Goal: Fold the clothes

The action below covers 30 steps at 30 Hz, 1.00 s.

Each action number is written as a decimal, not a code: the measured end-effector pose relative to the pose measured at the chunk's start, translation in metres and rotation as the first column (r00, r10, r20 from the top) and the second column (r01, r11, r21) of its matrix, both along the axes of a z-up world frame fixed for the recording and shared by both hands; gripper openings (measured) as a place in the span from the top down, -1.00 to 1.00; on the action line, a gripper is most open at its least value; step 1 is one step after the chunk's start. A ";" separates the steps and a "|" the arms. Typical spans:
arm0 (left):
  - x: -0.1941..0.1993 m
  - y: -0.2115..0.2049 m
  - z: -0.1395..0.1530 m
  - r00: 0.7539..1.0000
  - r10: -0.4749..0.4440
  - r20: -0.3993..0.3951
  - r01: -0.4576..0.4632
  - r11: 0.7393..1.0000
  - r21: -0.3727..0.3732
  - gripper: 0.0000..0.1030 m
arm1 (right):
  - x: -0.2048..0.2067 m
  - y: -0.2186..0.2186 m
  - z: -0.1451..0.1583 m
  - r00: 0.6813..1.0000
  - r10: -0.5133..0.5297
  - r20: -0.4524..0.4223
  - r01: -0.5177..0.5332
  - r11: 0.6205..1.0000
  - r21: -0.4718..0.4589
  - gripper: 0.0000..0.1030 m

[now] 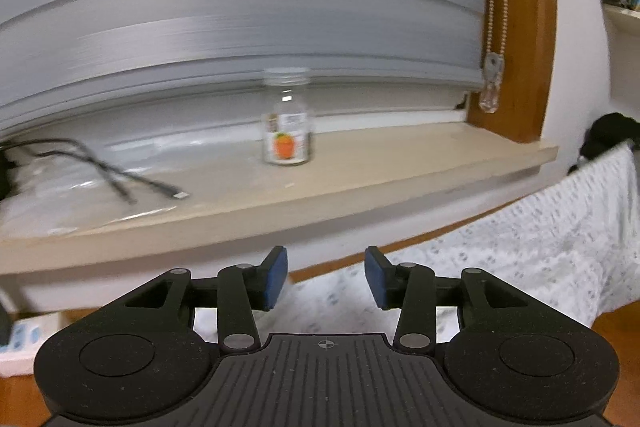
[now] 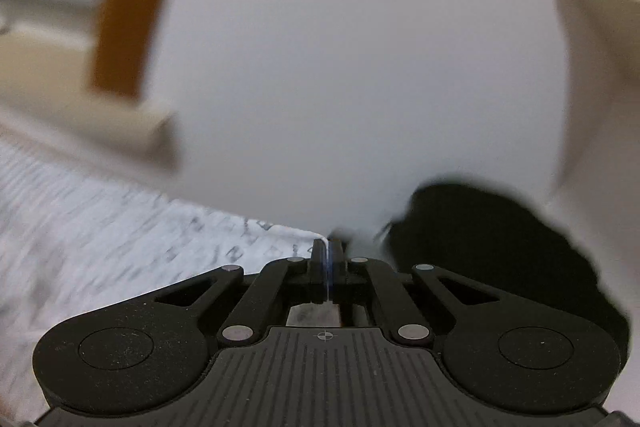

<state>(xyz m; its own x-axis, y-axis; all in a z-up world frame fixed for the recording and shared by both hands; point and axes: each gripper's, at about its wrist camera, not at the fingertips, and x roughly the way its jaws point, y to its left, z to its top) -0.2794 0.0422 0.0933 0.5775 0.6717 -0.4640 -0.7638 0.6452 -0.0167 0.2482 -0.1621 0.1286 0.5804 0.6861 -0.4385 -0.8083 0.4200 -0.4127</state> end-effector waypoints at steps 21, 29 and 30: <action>0.049 0.026 -0.077 0.979 -0.146 -0.144 0.122 0.978 -0.167 0.31 | -0.050 0.019 -0.112 0.888 0.164 -0.430 -0.171 0.985 0.021 0.25; 0.014 0.011 -0.079 0.982 -0.117 -0.150 0.094 0.984 -0.152 0.46 | -0.061 0.004 -0.112 0.871 0.186 -0.454 -0.189 0.981 0.040 0.21; 0.008 0.008 -0.079 0.983 -0.109 -0.147 0.086 0.985 -0.149 0.47 | -0.065 0.003 -0.112 0.871 0.193 -0.451 -0.197 0.980 0.039 0.20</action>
